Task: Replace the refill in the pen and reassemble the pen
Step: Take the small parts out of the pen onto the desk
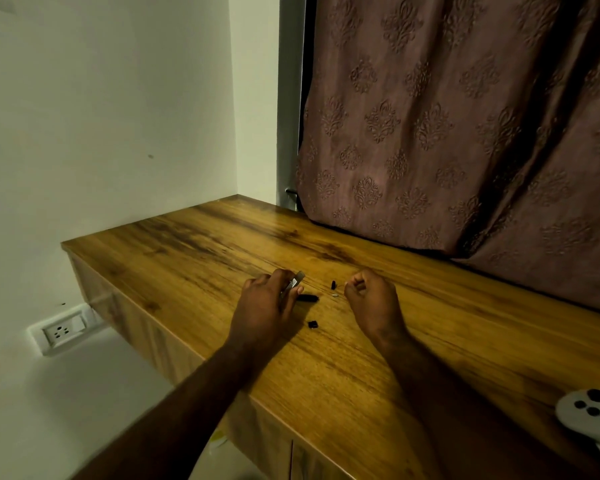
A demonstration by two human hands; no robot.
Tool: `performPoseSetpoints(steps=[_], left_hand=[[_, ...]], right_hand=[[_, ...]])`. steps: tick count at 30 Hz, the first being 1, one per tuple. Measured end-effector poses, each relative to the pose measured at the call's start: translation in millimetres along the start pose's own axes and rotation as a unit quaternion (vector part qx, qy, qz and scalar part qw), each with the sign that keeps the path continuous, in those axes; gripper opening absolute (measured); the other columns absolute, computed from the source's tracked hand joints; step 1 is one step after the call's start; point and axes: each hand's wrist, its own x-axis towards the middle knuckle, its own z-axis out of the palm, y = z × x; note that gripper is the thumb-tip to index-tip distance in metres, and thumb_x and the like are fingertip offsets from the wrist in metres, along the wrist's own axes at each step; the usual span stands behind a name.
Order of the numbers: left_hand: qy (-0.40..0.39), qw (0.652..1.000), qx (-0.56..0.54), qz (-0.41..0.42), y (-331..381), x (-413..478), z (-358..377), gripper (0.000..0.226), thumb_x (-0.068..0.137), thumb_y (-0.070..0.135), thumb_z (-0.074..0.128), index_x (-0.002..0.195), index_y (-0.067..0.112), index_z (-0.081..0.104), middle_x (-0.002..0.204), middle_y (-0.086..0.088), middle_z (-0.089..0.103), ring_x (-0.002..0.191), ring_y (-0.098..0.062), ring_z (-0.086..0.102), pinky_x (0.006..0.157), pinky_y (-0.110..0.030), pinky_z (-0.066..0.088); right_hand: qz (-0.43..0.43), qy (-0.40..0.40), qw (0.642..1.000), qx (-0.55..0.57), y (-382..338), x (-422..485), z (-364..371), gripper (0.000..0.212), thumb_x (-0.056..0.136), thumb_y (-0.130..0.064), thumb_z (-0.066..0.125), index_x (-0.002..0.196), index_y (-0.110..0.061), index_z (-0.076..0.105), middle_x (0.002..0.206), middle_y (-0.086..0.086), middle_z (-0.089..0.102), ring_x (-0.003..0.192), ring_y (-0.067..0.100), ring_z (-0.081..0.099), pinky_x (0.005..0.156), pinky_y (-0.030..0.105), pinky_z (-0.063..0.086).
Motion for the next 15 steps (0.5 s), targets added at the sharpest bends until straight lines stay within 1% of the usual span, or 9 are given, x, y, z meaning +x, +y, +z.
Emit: performPoseSetpoints(steps=[5,9,12,15], left_hand=[[0.013,1.0,-0.002,0.016,6.2,-1.4,-4.0,0.018,0.095,0.034,0.054,0.109,0.023,0.06,0.098,0.002,0.066,0.088,-0.016,0.054,0.08,-0.035,0.044],[0.014,1.0,-0.008,0.018,9.0,-3.0,-5.9,0.018,0.095,0.032,0.054,0.106,0.02,0.061,0.096,0.001,0.066,0.086,-0.017,0.054,0.078,-0.036,0.046],[0.013,1.0,-0.007,0.017,9.3,-2.9,-5.8,0.018,0.096,0.033,0.053,0.107,0.021,0.06,0.096,0.002,0.066,0.084,-0.012,0.051,0.078,-0.034,0.044],[0.011,1.0,0.0,0.018,8.0,-3.0,-5.3,0.02,0.095,0.035,0.052,0.108,0.022,0.059,0.096,0.002,0.066,0.085,-0.013,0.051,0.076,-0.033,0.043]], right_hand=[[-0.019,-0.037,0.996,-0.08,-1.8,-4.8,1.5,0.012,0.087,-0.022,0.065,0.076,-0.021,0.063,0.073,-0.007,0.065,0.071,0.012,0.061,0.065,0.033,0.053],[-0.01,-0.059,0.988,-0.145,-2.4,-6.6,1.5,0.019,0.086,-0.025,0.064,0.069,-0.027,0.057,0.069,-0.01,0.06,0.07,0.014,0.06,0.061,0.03,0.05],[-0.006,-0.069,0.983,-0.172,-1.3,-7.5,2.9,0.018,0.085,-0.028,0.063,0.068,-0.025,0.059,0.069,-0.008,0.063,0.068,0.015,0.06,0.061,0.032,0.053],[0.001,-0.071,0.981,-0.182,-0.8,-7.2,4.0,0.015,0.083,-0.03,0.063,0.07,-0.024,0.062,0.071,-0.007,0.065,0.068,0.017,0.062,0.062,0.035,0.055]])
